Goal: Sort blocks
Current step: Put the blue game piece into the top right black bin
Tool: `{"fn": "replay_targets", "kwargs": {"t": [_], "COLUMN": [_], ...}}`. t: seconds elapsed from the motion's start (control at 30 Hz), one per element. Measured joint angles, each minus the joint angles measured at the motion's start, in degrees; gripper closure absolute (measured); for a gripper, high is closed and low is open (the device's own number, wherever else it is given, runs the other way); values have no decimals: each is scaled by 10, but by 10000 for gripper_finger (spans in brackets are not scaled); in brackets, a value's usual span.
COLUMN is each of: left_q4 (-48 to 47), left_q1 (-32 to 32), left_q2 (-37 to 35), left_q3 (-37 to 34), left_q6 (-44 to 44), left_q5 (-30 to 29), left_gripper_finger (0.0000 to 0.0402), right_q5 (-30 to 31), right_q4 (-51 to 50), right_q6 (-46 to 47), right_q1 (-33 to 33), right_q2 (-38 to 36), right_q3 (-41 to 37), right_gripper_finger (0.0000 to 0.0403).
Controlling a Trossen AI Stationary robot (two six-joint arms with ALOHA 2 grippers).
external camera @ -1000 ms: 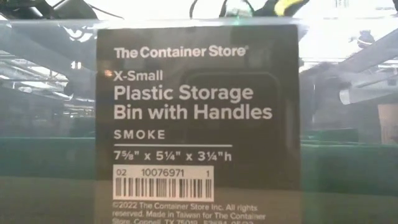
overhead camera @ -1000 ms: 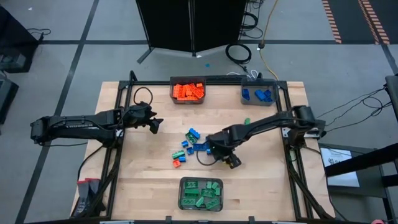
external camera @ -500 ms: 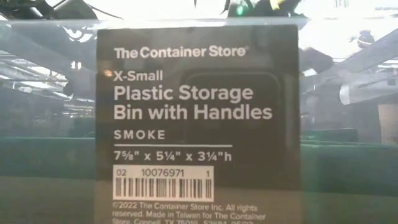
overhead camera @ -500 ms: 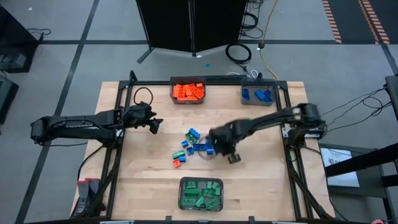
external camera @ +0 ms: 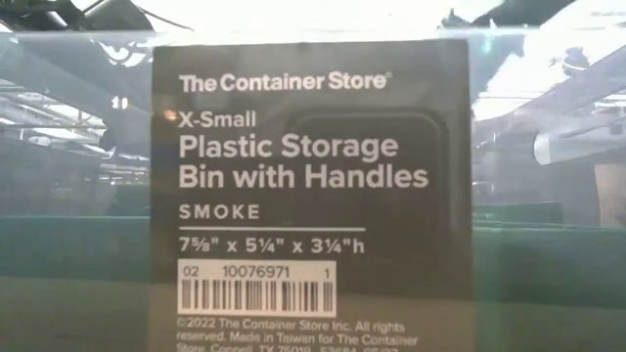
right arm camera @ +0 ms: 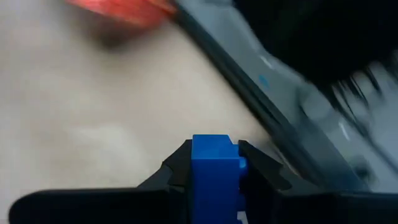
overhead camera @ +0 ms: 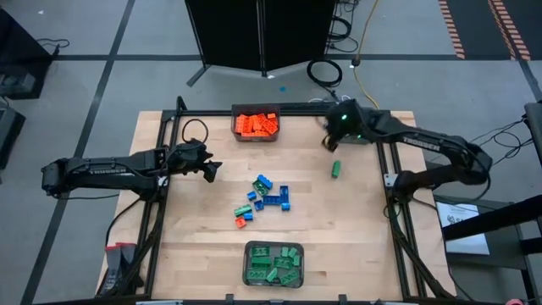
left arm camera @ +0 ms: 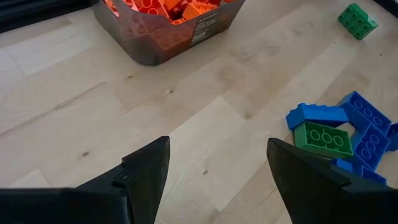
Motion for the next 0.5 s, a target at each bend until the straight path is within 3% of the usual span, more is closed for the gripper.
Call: {"fn": "replay_targets", "kwargs": {"t": [0.27,0.43,0.5], "left_q4": [0,1,1], "left_q1": [0,0,0], "left_q2": [0,0,0], "left_q3": [0,0,0], "left_q6": [-1,-16,-21], "left_q5": [0,-1,-1], "left_gripper_finger": [132,132,132], "right_q5": [26,23,20], "right_q4": [54,85,90], "right_q6": [95,119,124], "right_q1": [-158,-197,-203], "right_q2": [32,83,100], "right_q3": [-62,-62,-62], "right_gripper_finger": [327,326,298]}}
